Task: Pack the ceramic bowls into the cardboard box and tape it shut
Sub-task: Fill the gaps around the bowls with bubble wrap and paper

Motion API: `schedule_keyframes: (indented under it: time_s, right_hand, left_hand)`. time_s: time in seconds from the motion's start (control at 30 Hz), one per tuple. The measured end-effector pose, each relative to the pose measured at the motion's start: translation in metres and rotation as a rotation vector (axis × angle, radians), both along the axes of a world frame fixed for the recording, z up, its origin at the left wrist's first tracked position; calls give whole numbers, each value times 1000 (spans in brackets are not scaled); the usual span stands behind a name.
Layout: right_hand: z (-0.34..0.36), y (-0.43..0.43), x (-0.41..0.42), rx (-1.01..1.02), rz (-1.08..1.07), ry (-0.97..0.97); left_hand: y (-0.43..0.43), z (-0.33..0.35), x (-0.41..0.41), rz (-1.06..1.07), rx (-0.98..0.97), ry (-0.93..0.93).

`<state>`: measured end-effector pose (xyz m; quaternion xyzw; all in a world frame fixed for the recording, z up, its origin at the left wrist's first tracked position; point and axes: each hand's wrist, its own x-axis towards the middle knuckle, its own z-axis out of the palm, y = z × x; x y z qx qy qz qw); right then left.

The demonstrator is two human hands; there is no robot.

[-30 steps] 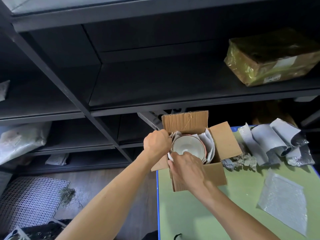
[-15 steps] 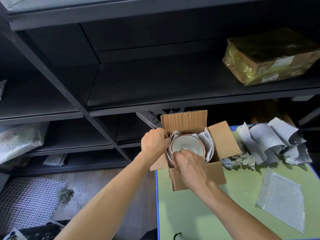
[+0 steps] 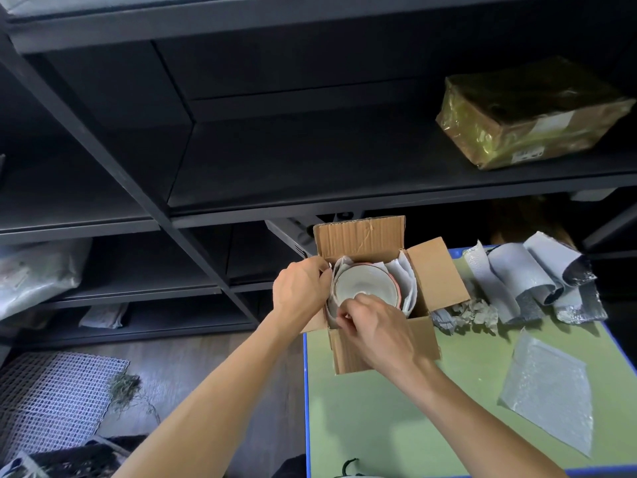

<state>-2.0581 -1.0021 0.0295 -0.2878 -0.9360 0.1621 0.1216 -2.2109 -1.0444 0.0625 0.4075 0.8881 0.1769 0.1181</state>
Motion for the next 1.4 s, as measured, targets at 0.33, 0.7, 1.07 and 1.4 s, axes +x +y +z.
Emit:
schedule_keyframes:
  time_s: [0.33,0.7,1.07,1.4]
  right_hand:
    - [14,24,62,-140,29,48]
    - [-3,84,193,-186,-155,-69]
    - [-11,171,306,-257,-356,-207]
    - [7,253,303,-197,-437,-64]
  left_hand:
    - [-16,-3,65,-154,162,-84]
    - [43,-3,179,-412,160,-105]
    - [141,-32,246,-494,6,-104]
    - [212,-31,262,-459,-53,-95]
